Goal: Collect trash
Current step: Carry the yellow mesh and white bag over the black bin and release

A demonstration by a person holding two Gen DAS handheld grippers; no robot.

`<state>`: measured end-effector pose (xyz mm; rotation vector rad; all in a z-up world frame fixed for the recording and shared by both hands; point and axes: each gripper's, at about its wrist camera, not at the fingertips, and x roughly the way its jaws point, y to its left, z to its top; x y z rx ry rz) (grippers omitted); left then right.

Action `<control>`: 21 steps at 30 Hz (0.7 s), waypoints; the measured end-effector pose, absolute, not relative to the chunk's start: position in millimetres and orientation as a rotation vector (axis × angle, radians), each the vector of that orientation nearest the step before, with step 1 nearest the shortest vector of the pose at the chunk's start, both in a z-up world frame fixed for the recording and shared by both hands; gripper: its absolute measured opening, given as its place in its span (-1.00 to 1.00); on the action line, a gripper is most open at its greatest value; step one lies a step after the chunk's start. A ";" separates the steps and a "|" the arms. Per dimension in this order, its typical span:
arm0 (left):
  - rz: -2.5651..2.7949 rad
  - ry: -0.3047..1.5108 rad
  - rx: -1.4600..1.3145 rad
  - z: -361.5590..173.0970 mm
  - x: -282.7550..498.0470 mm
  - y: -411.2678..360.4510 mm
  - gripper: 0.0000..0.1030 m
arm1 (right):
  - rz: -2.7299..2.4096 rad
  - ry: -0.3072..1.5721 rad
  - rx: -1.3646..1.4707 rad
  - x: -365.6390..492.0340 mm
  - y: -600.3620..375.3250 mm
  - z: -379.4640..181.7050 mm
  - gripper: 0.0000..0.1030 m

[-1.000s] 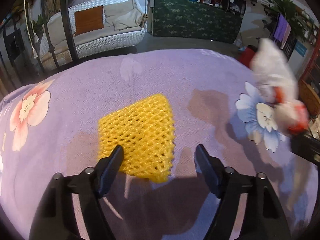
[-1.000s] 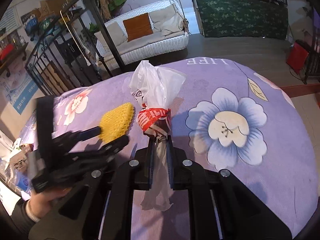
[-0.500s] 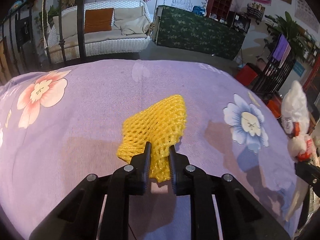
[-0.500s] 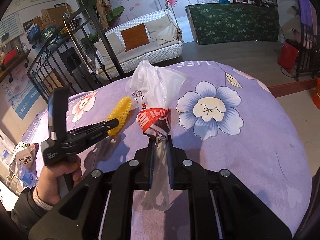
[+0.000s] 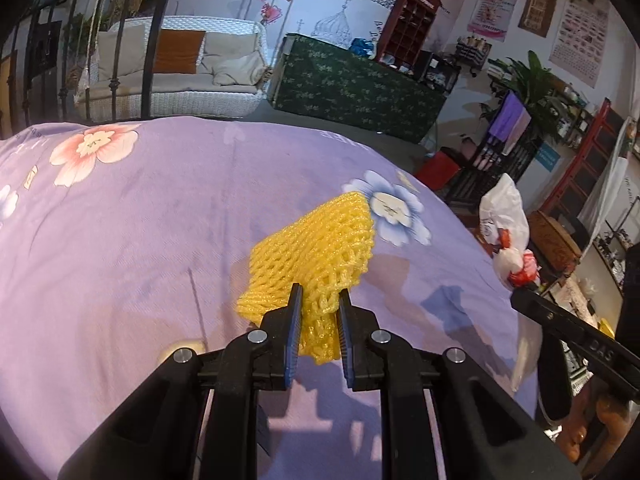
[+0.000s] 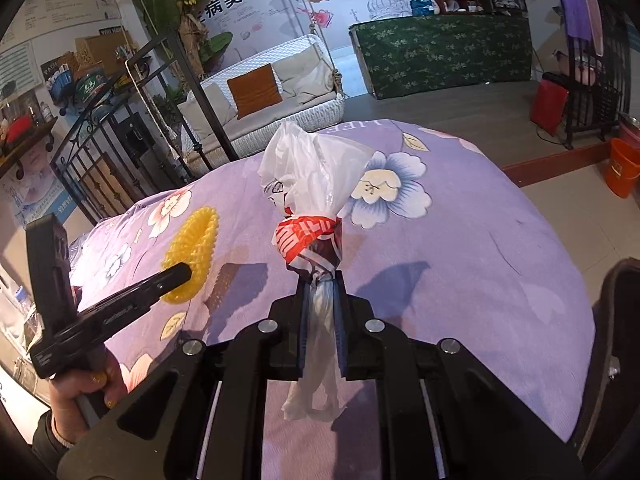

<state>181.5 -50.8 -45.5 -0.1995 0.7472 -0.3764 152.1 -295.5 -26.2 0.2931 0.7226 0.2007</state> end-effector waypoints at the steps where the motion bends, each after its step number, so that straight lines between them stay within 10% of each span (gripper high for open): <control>1: -0.392 0.744 -0.200 -44.7 174.5 -55.4 -0.68 | 0.188 0.716 0.292 142.0 -302.9 -25.3 -0.76; 21: -0.814 0.737 -0.050 -35.3 97.7 -202.4 -0.68 | -0.463 0.786 0.497 13.8 -520.3 -85.6 -0.61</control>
